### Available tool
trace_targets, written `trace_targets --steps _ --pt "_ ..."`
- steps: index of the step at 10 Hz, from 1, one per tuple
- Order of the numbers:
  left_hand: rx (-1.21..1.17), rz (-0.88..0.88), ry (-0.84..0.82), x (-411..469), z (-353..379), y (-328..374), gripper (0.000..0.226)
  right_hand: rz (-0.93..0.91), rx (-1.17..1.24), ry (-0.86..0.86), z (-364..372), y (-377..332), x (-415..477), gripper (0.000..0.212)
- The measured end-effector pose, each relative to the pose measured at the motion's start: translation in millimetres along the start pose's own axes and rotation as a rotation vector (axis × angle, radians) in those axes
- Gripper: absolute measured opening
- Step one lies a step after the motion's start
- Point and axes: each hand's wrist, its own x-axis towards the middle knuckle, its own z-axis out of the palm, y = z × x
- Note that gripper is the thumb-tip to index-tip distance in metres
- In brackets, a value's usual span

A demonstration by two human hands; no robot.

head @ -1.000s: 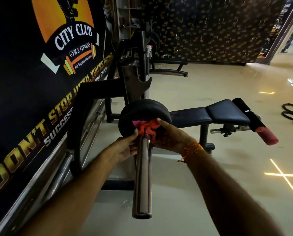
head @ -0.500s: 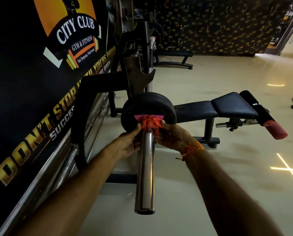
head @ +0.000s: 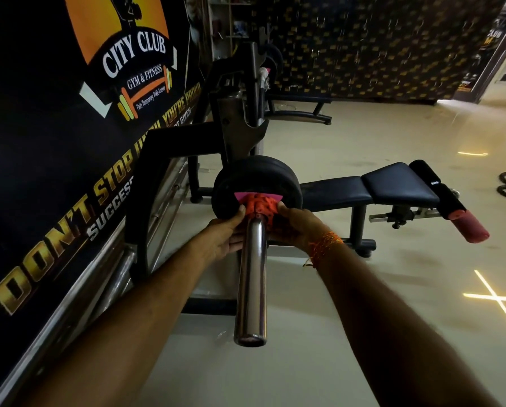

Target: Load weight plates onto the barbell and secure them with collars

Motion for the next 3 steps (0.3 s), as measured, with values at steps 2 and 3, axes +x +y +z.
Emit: trace_targets --steps 2,3 --pt "0.168 0.087 0.143 -32 6 -11 0.047 -0.201 -0.133 0.098 12 9 -30 0.019" --pt "0.317 0.253 0.274 -61 7 -23 0.031 -0.389 -0.258 0.140 10 30 -55 0.031"
